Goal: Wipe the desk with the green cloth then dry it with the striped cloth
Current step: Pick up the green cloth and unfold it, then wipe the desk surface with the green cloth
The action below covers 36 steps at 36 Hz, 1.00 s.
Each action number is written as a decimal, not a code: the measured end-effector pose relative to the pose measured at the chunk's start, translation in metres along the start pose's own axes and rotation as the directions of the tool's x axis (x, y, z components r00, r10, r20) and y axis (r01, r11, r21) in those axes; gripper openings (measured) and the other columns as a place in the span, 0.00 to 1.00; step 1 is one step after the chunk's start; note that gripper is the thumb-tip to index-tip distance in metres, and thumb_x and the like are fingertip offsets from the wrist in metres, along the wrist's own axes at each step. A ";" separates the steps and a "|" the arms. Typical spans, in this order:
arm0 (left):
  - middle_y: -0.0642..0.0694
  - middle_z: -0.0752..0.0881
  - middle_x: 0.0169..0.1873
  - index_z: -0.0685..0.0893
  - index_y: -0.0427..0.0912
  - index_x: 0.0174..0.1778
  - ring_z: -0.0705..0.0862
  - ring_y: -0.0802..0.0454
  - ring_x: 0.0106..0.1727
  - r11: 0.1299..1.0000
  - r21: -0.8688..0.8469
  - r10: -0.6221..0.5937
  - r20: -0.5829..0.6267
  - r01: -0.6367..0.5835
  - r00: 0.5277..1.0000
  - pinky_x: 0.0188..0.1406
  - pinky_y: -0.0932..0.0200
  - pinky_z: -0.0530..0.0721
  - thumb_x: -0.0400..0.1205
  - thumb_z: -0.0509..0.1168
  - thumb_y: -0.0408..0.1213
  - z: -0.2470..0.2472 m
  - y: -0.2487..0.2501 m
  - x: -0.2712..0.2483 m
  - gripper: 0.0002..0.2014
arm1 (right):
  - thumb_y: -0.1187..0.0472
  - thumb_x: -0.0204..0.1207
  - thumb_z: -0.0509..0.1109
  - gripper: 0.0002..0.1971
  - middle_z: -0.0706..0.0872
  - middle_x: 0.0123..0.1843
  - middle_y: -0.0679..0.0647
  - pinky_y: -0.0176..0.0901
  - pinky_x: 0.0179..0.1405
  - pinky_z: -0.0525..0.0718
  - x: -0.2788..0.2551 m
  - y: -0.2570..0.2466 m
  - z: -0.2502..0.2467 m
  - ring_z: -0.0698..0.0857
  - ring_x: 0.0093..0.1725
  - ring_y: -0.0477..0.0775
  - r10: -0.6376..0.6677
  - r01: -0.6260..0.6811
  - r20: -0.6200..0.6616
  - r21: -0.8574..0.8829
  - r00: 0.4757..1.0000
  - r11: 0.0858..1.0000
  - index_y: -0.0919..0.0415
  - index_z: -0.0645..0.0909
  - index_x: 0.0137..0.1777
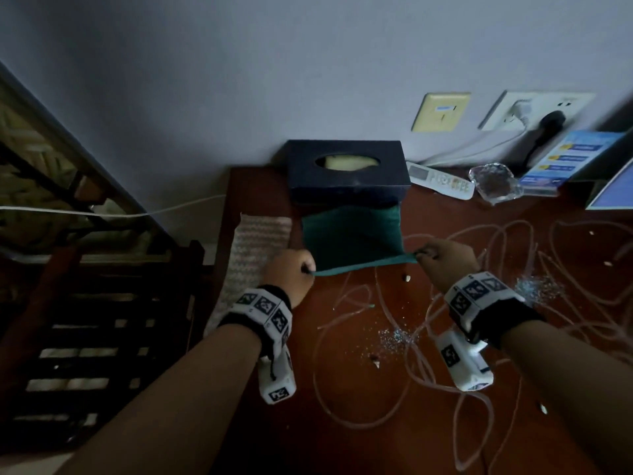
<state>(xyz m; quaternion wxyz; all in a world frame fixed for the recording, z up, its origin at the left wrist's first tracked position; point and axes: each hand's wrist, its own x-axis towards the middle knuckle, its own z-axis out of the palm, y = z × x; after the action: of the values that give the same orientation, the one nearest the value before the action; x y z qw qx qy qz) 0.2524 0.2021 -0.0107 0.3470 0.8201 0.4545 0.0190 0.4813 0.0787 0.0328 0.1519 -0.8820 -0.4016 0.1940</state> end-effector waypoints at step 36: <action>0.42 0.61 0.81 0.60 0.52 0.81 0.58 0.42 0.80 0.860 0.432 0.247 0.112 -0.271 0.962 0.79 0.43 0.59 0.81 0.49 0.52 0.086 -0.087 -0.138 0.30 | 0.25 0.72 0.53 0.40 0.28 0.83 0.47 0.74 0.76 0.38 0.046 -0.055 0.119 0.32 0.82 0.59 -0.050 0.213 0.402 -0.373 0.914 0.903 0.29 0.36 0.79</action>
<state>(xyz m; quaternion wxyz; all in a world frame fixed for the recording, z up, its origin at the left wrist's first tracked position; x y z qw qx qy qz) 0.1379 0.0803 -0.0879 0.1573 0.9312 0.3232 -0.0601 0.4175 0.1623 -0.0588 -0.1046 -0.8092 -0.5147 0.2633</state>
